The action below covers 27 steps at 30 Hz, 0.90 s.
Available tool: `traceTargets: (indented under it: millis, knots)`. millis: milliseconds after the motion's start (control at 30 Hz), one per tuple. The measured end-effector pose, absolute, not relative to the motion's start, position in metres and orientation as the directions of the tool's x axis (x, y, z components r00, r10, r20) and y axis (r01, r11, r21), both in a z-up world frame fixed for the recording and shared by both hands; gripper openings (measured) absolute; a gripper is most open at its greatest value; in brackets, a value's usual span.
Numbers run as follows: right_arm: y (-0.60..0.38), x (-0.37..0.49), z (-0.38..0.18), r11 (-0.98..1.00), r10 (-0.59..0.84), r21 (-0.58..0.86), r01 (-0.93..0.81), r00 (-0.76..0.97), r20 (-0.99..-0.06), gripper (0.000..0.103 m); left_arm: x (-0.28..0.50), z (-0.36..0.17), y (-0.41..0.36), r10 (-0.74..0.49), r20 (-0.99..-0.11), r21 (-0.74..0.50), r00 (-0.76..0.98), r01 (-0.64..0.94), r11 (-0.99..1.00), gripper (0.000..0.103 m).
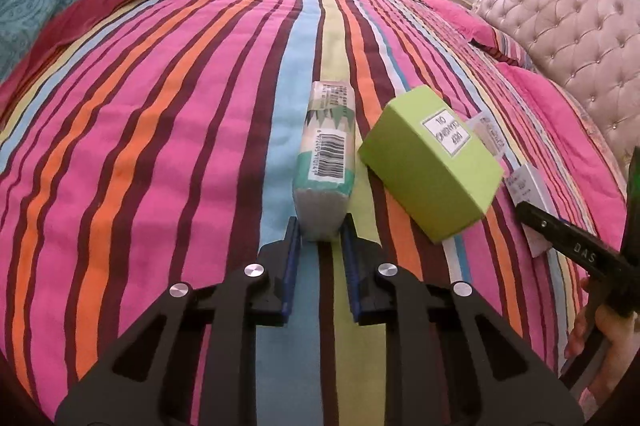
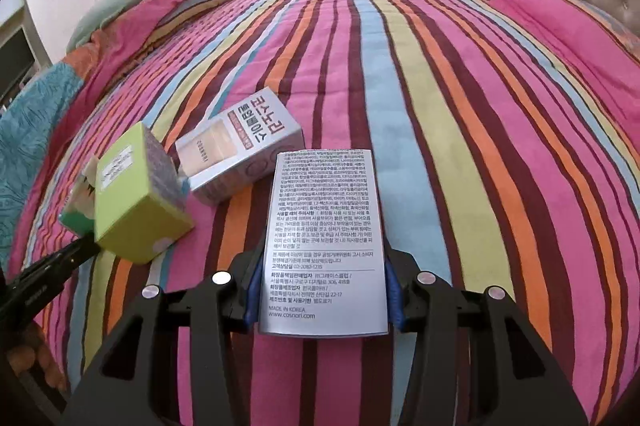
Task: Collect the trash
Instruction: 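Grasp the white-teal tissue pack with the left tool while the right tool grasps the printed white leaflet, then carry the tissue pack and the white leaflet down over the wastebasket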
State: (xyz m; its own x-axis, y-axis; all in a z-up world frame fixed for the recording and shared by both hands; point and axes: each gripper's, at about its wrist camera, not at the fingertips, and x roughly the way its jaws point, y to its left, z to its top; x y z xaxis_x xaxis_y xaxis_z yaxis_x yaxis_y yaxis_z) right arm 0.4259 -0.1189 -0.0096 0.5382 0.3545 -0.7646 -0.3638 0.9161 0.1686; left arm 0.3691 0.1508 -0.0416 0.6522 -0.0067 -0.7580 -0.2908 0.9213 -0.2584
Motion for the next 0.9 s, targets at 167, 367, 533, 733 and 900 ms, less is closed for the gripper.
traceTargets:
  millis: [167,367,533,733,900]
  knots:
    - [-0.132,0.404,-0.006,0.913,0.379,0.209,-0.35,0.536,-0.754,0.045,0.349,-0.034,0.152,-0.045,-0.737,-0.312,0.674,-0.28,0.908,0.021]
    - [-0.137,0.376,-0.002,0.908,0.397,0.238,-0.345,0.523,-0.754,0.045,0.323,-0.023,0.143,-0.063,-0.734,-0.296,0.676,-0.235,0.926,0.018]
    - [-0.143,0.355,0.002,0.899,0.42,0.269,-0.344,0.508,-0.752,0.045,0.31,-0.017,0.132,-0.084,-0.741,-0.289,0.666,-0.203,0.935,0.018]
    - [-0.154,0.334,0.006,0.893,0.437,0.294,-0.34,0.503,-0.746,0.045,0.29,-0.01,0.117,-0.108,-0.736,-0.292,0.669,-0.169,0.942,0.017]
    - [-0.165,0.313,0.01,0.88,0.468,0.332,-0.339,0.498,-0.73,0.045,0.266,-0.005,0.105,-0.12,-0.729,-0.291,0.674,-0.146,0.945,0.017]
